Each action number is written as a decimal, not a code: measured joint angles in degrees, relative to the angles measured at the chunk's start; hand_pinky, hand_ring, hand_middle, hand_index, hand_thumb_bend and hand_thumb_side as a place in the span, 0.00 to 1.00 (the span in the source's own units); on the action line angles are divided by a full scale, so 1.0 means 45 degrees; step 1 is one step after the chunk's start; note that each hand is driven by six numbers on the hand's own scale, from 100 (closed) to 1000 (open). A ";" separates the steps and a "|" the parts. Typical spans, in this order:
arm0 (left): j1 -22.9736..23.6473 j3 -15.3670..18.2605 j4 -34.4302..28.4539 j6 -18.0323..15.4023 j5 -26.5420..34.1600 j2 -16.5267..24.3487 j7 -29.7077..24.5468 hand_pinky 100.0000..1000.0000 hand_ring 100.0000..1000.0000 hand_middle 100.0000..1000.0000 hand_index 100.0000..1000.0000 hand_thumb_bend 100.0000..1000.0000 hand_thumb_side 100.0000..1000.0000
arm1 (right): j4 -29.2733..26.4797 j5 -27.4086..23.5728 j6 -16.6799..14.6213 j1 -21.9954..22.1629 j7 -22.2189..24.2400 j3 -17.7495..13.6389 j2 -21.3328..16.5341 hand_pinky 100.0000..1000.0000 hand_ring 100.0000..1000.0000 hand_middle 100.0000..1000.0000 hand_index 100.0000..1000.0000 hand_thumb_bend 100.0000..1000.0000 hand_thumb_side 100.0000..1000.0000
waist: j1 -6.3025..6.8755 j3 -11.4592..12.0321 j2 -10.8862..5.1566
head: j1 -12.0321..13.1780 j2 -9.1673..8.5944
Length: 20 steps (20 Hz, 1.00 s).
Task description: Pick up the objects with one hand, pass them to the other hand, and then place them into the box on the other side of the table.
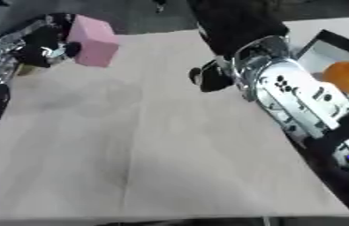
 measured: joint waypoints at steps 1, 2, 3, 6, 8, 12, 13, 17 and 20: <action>-0.0013 -0.0069 -0.0016 -0.0003 -0.0082 -0.0123 0.0003 0.49 0.31 0.28 0.36 0.00 0.19 | 0.0000 0.0036 0.0015 0.0000 0.0015 0.0024 0.0033 0.89 0.89 0.86 0.99 0.47 0.25 | -0.0008 0.0007 0.0002 | 0.0016 -0.0041; -0.0043 -0.0134 -0.0016 -0.0006 -0.0170 -0.0248 0.0006 0.49 0.31 0.28 0.36 0.00 0.19 | 0.0000 0.0050 0.0029 0.0000 0.0028 0.0070 0.0092 0.89 0.89 0.86 0.99 0.48 0.25 | -0.0011 0.0016 0.0006 | 0.0029 -0.0077; -0.0087 -0.0191 -0.0016 -0.0008 -0.0253 -0.0370 0.0008 0.49 0.31 0.28 0.36 0.00 0.19 | 0.0000 0.0050 0.0038 -0.0002 0.0025 0.0087 0.0128 0.89 0.89 0.86 0.99 0.48 0.25 | -0.0014 0.0025 0.0011 | 0.0045 -0.0088; -0.0227 -0.0374 -0.0016 -0.0002 -0.0453 -0.0769 0.0002 0.49 0.31 0.28 0.36 0.00 0.20 | -0.0001 0.0033 0.0119 -0.0040 -0.0054 0.0178 0.0291 0.88 0.88 0.86 0.99 0.48 0.25 | -0.0028 0.0053 0.0056 | 0.0058 -0.0179; -0.0307 -0.0489 -0.0016 0.0029 -0.0524 -0.1021 -0.0029 0.49 0.31 0.28 0.35 0.00 0.20 | -0.0001 -0.0030 0.0209 -0.0044 -0.0147 0.0237 0.0413 0.88 0.88 0.85 0.99 0.48 0.25 | -0.0048 0.0059 0.0084 | 0.0066 -0.0193; -0.0429 -0.0619 -0.0071 0.0157 -0.0544 -0.1411 -0.0157 0.49 0.31 0.28 0.35 0.00 0.20 | -0.0001 -0.0206 0.0397 -0.0047 -0.0338 0.0315 0.0577 0.87 0.87 0.84 0.99 0.49 0.24 | -0.0085 0.0057 0.0101 | 0.0066 -0.0197; -0.0443 -0.0646 -0.0099 0.0191 -0.0544 -0.1483 -0.0191 0.49 0.31 0.28 0.35 0.00 0.20 | -0.0001 -0.0284 0.0451 -0.0047 -0.0392 0.0319 0.0624 0.87 0.87 0.84 0.99 0.49 0.24 | -0.0088 0.0049 0.0104 | 0.0066 -0.0198; -0.0479 -0.0717 -0.0232 0.0334 -0.0539 -0.1721 -0.0334 0.49 0.31 0.27 0.35 0.00 0.21 | -0.0001 -0.0634 0.0758 -0.0048 -0.0618 0.0392 0.0709 0.86 0.86 0.83 0.99 0.49 0.24 | -0.0086 0.0020 0.0111 | 0.0052 -0.0201; -0.0589 -0.0794 -0.0361 0.0463 -0.0445 -0.1888 -0.0463 0.49 0.31 0.27 0.35 0.00 0.22 | -0.0002 -0.0869 0.1067 -0.0047 -0.0765 0.0451 0.0775 0.86 0.86 0.82 0.99 0.50 0.25 | -0.0084 0.0019 0.0127 | 0.0008 -0.0204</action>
